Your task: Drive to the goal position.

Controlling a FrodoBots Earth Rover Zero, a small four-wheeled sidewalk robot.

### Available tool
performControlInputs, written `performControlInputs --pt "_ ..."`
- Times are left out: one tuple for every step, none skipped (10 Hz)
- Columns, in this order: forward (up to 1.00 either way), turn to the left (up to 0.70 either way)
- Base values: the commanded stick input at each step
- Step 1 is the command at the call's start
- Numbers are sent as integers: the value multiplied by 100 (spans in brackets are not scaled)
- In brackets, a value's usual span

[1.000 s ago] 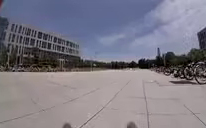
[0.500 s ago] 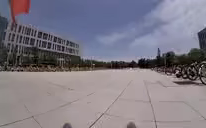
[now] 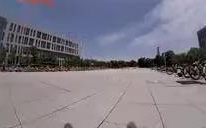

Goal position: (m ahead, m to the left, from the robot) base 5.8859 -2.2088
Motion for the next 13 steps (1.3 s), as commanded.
performControlInputs --pt "45 0" --pt "45 0" --pt "45 0" --pt "45 0" --pt "45 0" --pt "45 0" --pt "45 0" --pt "45 0" --pt "45 0" --pt "45 0" --pt "45 0" --pt "45 0" --pt "45 0"
